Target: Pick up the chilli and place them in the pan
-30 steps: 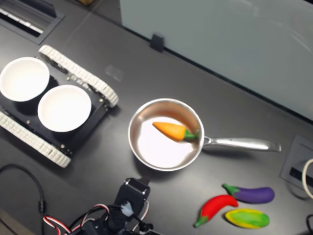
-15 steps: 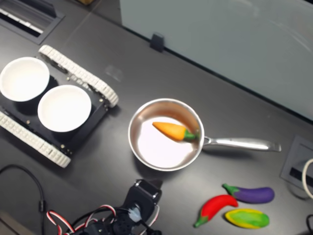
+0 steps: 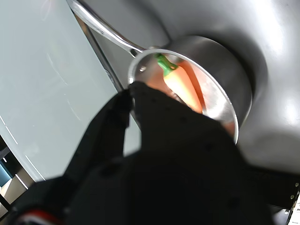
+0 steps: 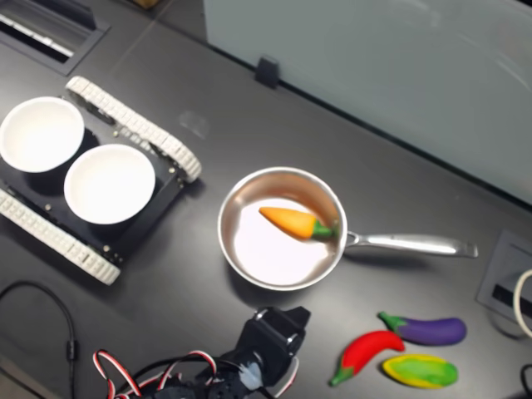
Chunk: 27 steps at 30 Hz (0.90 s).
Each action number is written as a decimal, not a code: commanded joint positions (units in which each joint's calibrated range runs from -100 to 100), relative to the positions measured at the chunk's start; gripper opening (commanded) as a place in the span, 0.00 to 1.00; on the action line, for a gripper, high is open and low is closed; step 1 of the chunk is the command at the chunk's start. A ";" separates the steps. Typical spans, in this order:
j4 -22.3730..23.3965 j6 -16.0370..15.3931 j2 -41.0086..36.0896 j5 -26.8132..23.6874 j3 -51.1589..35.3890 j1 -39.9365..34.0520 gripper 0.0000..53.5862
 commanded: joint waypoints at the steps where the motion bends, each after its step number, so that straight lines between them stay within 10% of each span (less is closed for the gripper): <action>1: 0.51 -1.56 3.07 0.54 -7.79 3.12 0.00; 27: -0.09 -6.10 19.77 4.69 -16.51 14.94 0.28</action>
